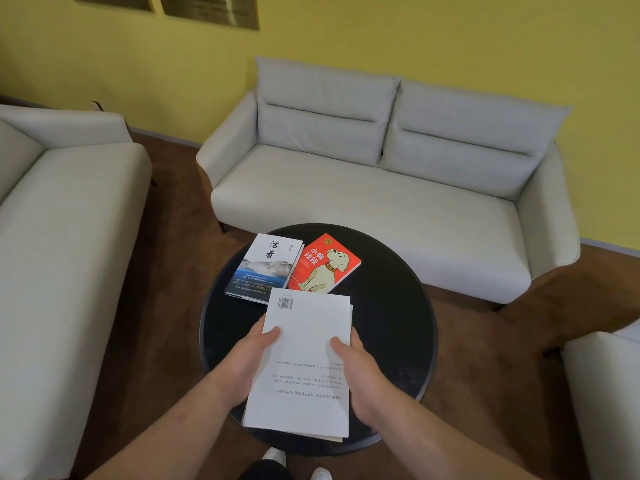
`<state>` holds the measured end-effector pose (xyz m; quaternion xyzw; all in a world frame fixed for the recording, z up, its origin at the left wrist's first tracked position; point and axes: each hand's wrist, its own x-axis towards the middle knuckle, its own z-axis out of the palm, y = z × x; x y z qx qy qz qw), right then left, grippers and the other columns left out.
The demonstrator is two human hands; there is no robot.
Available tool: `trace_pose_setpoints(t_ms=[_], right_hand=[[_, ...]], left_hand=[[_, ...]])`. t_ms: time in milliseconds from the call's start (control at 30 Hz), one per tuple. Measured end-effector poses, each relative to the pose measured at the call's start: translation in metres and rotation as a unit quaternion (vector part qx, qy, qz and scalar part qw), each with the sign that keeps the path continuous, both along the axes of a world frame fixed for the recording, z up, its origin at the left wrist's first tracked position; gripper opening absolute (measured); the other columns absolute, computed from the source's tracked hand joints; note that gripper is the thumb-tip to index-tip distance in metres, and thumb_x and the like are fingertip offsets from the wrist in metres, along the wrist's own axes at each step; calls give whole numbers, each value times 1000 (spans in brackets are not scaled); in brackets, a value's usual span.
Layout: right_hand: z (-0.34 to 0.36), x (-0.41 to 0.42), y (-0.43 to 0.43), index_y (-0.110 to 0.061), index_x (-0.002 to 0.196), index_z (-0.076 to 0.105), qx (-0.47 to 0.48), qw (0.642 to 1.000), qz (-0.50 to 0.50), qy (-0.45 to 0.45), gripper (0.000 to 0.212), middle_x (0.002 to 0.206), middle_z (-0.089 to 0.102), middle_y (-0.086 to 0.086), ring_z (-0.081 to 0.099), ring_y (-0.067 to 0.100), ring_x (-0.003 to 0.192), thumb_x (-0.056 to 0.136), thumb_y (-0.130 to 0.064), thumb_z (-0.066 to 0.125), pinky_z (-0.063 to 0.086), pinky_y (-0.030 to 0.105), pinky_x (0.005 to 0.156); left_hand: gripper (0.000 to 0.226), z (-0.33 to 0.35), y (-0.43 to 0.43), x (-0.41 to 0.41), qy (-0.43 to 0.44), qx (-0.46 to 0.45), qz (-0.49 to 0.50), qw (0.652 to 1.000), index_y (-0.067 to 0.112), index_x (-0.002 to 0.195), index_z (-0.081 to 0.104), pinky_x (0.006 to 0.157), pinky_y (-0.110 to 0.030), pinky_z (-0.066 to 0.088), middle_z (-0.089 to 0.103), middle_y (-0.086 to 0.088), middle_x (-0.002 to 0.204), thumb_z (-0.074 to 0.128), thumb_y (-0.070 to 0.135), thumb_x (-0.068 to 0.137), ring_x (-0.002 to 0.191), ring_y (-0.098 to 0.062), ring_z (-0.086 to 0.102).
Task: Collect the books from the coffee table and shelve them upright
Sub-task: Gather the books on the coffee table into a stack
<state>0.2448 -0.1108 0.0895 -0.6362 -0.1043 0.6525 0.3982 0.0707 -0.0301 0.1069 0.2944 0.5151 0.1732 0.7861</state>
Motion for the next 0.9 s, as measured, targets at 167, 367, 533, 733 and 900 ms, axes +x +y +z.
trace_pose_setpoints(t_ms=[167,367,533,733,900], right_hand=[[-3,2,0,-50,144,38,12,1000,16,-5,39,121,73,-7,74,20,106,107,-38,44,60,35,69],[3,18,-6,-56,145,28,82,985,139,-65,50,128,68,-20,69,7,115,104,-40,51,59,35,93],[8,10,-67,-58,150,-10,187,864,340,-321,108,164,9,-31,30,-8,142,83,-53,75,42,24,112],[-15,6,-82,-58,132,-44,193,772,422,-435,119,163,-30,-21,16,6,152,92,-46,67,28,15,113],[-19,7,-82,-52,136,-40,199,773,412,-440,109,166,-24,-19,21,3,150,98,-39,62,24,2,101]], left_hand=[[45,-2,3,3,12,39,-40,998,51,137,41,88,-53,58,73,0,119,53,27,101,104,-27,73],[46,2,-2,2,33,75,-26,996,47,142,39,92,-53,56,69,2,125,54,33,100,105,-25,72],[95,1,-50,-36,167,324,-160,917,51,151,8,108,-36,46,24,24,157,75,41,84,136,-2,38],[103,-22,-69,-70,273,438,-360,777,62,144,-2,97,-6,43,-5,28,162,77,38,83,144,-1,27],[94,-30,-67,-69,267,444,-308,798,62,140,11,107,-20,45,18,21,162,79,26,84,144,-5,32]])
